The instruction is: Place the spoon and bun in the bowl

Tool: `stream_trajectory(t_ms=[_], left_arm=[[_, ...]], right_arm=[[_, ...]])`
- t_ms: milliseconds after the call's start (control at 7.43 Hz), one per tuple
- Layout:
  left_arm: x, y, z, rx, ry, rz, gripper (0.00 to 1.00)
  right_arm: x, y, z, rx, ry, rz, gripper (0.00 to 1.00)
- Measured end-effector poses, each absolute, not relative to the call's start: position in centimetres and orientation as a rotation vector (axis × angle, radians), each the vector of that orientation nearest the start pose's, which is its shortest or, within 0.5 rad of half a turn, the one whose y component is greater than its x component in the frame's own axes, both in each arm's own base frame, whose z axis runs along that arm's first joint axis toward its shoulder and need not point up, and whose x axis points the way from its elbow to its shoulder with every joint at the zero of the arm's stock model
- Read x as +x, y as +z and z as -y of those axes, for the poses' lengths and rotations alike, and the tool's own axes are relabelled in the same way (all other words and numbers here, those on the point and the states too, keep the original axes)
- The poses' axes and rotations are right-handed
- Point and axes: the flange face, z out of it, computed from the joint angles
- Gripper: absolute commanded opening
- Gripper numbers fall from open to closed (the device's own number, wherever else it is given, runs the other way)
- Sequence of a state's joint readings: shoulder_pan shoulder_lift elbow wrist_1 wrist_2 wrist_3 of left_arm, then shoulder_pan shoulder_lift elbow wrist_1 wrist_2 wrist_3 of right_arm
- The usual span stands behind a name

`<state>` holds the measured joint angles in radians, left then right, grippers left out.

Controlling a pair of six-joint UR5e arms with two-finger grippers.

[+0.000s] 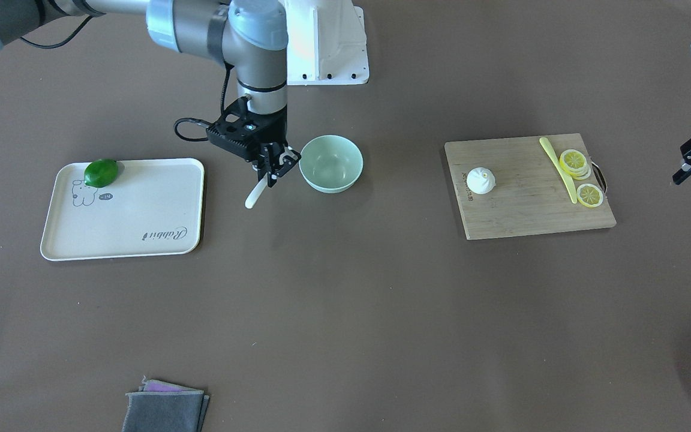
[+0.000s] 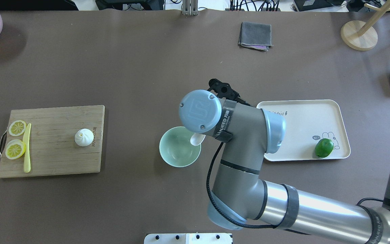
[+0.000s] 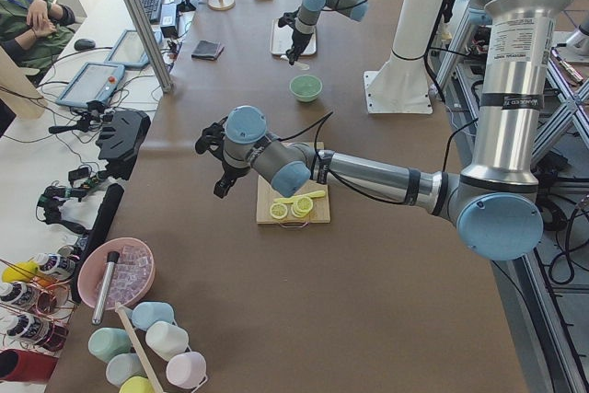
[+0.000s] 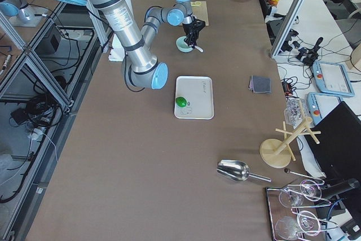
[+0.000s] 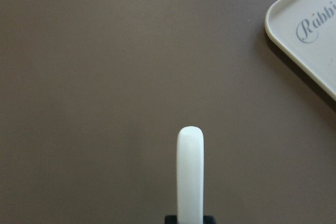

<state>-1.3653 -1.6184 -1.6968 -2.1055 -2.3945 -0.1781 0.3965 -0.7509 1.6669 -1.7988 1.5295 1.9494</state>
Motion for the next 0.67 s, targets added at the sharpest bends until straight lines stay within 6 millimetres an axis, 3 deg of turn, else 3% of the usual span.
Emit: stream_trajectory(t_ms=[135, 269, 404, 673], left_arm=[[4.9, 50.6, 52.8, 0.505, 0.316, -0.902, 0.98], [4.9, 50.6, 52.8, 0.505, 0.316, -0.902, 0.99], [5.0, 50.6, 52.7, 0.504, 0.317, -0.903, 0.98], [5.1, 50.6, 52.7, 0.503, 0.319, -0.904, 0.99]], right_arm=[[-61.1, 14.0, 38.7, 0.057, 0.814, 0.69, 0.0], [-62.9, 13.0, 38.6, 0.069, 0.847, 0.68, 0.66], [-63.8, 12.4, 38.6, 0.079, 0.859, 0.674, 1.0], [-63.8, 12.2, 38.7, 0.105, 0.855, 0.67, 1.0]])
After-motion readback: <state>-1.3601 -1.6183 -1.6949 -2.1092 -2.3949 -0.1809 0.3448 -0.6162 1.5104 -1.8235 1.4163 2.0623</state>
